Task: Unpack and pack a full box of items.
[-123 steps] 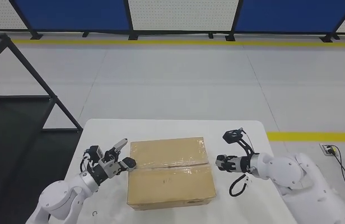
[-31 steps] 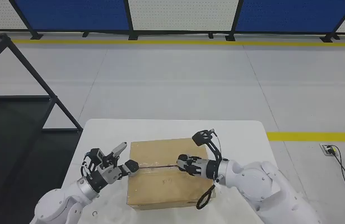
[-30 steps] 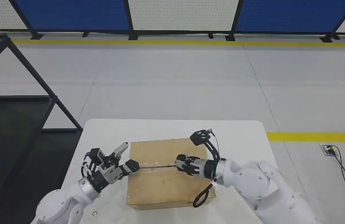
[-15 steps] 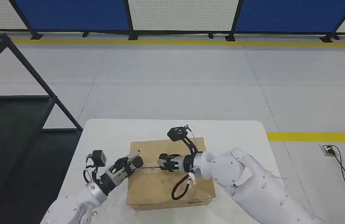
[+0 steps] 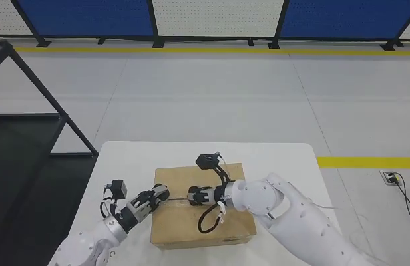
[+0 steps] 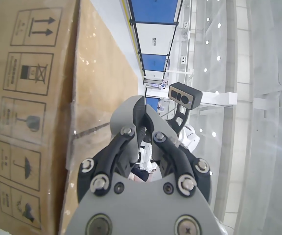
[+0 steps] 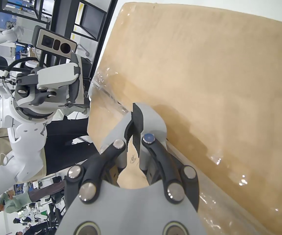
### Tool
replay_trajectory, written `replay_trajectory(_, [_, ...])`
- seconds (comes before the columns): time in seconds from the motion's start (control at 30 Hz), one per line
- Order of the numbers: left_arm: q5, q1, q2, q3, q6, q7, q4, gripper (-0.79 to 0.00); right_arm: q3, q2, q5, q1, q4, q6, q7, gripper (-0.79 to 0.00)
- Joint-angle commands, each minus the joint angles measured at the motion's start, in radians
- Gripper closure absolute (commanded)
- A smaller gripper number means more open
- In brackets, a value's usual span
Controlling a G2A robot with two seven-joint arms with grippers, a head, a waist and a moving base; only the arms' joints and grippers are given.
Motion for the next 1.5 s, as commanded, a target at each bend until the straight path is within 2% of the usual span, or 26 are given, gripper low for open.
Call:
replay_trajectory(0.0, [0.01,0.001,0.001,0.0,0.004,-0.011,0.001,0.0,0.006,-0.001,-0.009,-0.004,-0.003,0.012,0.002,0.0])
replay_trajectory(0.17, [0.047,-0.004,0.003,0.012,0.027,-0.038,0.003,0.0,0.029,0.003,-0.024,-0.019,-0.017,0.044,0.025,0.0])
replay_trajectory(0.67, [0.101,-0.035,-0.005,0.059,0.069,0.016,0.022,0.0,0.084,0.008,-0.074,-0.061,-0.047,0.102,0.035,0.0])
replay_trajectory(1.47, [0.105,-0.046,-0.008,0.051,0.063,0.005,0.024,0.0,0.352,0.094,-0.232,-0.261,-0.244,0.258,0.121,0.0])
